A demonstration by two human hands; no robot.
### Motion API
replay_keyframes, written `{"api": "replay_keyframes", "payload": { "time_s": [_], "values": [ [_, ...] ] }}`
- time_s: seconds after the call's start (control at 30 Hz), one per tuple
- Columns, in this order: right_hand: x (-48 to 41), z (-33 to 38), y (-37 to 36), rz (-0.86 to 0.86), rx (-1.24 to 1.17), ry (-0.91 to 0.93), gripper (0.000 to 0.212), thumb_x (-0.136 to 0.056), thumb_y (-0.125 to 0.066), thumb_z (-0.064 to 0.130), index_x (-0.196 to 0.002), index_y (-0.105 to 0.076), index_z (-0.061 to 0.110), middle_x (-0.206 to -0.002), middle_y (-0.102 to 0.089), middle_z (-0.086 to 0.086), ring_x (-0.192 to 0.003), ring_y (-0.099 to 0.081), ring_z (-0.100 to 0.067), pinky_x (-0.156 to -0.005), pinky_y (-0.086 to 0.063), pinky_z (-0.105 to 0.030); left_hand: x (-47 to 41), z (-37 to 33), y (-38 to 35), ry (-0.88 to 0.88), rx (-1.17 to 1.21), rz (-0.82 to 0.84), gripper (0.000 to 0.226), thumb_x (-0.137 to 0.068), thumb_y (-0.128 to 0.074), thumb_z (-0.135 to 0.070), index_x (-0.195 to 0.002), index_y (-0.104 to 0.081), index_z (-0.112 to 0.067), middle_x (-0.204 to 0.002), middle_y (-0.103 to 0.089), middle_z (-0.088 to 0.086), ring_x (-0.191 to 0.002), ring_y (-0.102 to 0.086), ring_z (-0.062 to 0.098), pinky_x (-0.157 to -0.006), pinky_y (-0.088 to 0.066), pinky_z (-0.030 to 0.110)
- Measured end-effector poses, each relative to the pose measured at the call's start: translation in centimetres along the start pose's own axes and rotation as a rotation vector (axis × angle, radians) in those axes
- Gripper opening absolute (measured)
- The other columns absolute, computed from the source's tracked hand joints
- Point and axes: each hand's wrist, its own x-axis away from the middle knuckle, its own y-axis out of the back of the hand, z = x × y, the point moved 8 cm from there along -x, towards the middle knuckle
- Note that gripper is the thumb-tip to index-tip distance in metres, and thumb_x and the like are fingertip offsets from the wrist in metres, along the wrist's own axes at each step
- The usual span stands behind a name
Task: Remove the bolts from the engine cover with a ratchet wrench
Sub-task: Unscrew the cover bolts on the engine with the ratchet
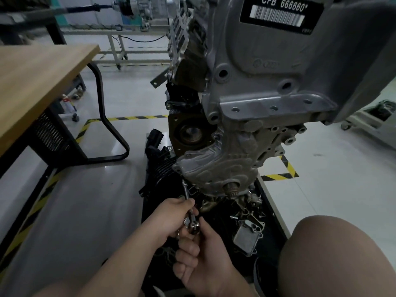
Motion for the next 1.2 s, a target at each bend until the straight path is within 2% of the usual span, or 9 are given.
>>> {"api": "replay_keyframes", "payload": {
  "time_s": [0.1, 0.23, 0.43, 0.53, 0.6, 0.77, 0.87, 1.03, 1.2],
  "values": [
    [-0.4, 0.2, 0.8, -0.092, 0.127, 0.047, 0.065, -0.092, -0.034, 0.065, -0.064, -0.059, 0.012, -0.040, -0.035, 0.001, -0.030, -0.027, -0.013, -0.041, -0.029, -0.020, -0.2, 0.1, 0.6, -0.027, -0.036, -0.045, 0.039, -0.094, -0.058, -0.038, -0.061, -0.067, -0.018, -0.053, -0.061, 0.003, -0.035, -0.049, 0.012, -0.044, -0.038, 0.020],
    [-0.6, 0.9, 2.0, -0.233, 0.408, 0.162, 0.060, -0.098, -0.032, 0.059, -0.078, -0.057, 0.008, -0.043, -0.039, -0.002, -0.032, -0.032, -0.015, -0.042, -0.031, -0.022, -0.4, -0.4, 1.4, -0.107, -0.195, -0.115, 0.042, -0.093, -0.059, -0.035, -0.055, -0.066, -0.019, -0.037, -0.050, -0.009, -0.029, -0.041, 0.001, -0.032, -0.029, 0.012],
    [1.2, 4.9, 2.7, -0.530, 1.300, 0.558, 0.037, -0.095, -0.047, 0.053, -0.086, -0.059, 0.019, -0.076, -0.061, -0.003, -0.064, -0.054, -0.012, -0.061, -0.041, -0.027, -0.7, -0.4, 1.7, -0.167, -0.333, -0.163, 0.044, -0.091, -0.061, -0.038, -0.051, -0.069, -0.022, -0.042, -0.056, -0.008, -0.036, -0.048, -0.002, -0.040, -0.034, 0.011],
    [1.1, 5.6, 2.3, -0.652, 1.719, 0.566, 0.044, -0.090, -0.045, 0.064, -0.082, -0.056, 0.022, -0.083, -0.064, 0.001, -0.078, -0.062, -0.018, -0.059, -0.034, -0.027, -0.8, -0.5, 1.6, -0.187, -0.380, -0.168, 0.041, -0.092, -0.060, -0.038, -0.056, -0.068, -0.019, -0.035, -0.048, -0.007, -0.032, -0.044, 0.001, -0.035, -0.030, 0.011],
    [0.5, 5.7, 2.6, -0.663, 1.780, 0.548, 0.047, -0.090, -0.043, 0.066, -0.077, -0.052, 0.022, -0.078, -0.063, 0.001, -0.075, -0.062, -0.019, -0.056, -0.033, -0.028, -0.9, -0.6, 1.6, -0.194, -0.412, -0.170, 0.040, -0.092, -0.059, -0.037, -0.057, -0.068, -0.019, -0.032, -0.045, -0.008, -0.030, -0.043, 0.000, -0.034, -0.028, 0.011],
    [-0.1, 5.2, 3.3, -0.476, 1.427, 0.574, 0.042, -0.095, -0.049, 0.051, -0.062, -0.046, 0.024, -0.053, -0.049, 0.007, -0.047, -0.043, -0.005, -0.049, -0.037, -0.025, -1.0, -0.6, 1.6, -0.181, -0.417, -0.166, 0.039, -0.092, -0.058, -0.036, -0.059, -0.069, -0.019, -0.035, -0.050, -0.012, -0.033, -0.046, -0.004, -0.035, -0.029, 0.008],
    [-0.6, 4.0, 3.5, -0.332, 0.945, 0.447, 0.047, -0.101, -0.042, 0.043, -0.086, -0.061, 0.002, -0.046, -0.055, 0.002, -0.038, -0.049, -0.011, -0.045, -0.043, -0.025, -1.0, -0.5, 1.4, -0.133, -0.331, -0.129, 0.039, -0.094, -0.057, -0.036, -0.062, -0.068, -0.017, -0.033, -0.045, -0.011, -0.028, -0.039, -0.001, -0.031, -0.027, 0.010],
    [-1.6, 0.9, 3.2, -0.158, 0.322, 0.151, 0.058, -0.095, -0.036, 0.059, -0.079, -0.058, 0.007, -0.045, -0.041, -0.004, -0.035, -0.036, -0.017, -0.045, -0.034, -0.024, -1.0, 0.1, 0.9, -0.026, -0.257, -0.072, 0.036, -0.095, -0.053, -0.037, -0.070, -0.071, -0.018, -0.041, -0.053, -0.010, -0.026, -0.036, 0.003, -0.034, -0.024, 0.009],
    [-1.6, 0.0, 2.2, -0.041, 0.126, 0.085, 0.052, -0.073, -0.052, 0.064, -0.068, -0.060, 0.013, -0.044, -0.037, 0.001, -0.035, -0.030, -0.013, -0.044, -0.033, -0.023, -1.0, 0.1, 0.8, -0.022, -0.322, -0.065, 0.035, -0.094, -0.053, -0.041, -0.072, -0.072, -0.021, -0.048, -0.059, -0.009, -0.032, -0.045, 0.002, -0.032, -0.029, 0.009]
  ]
}}
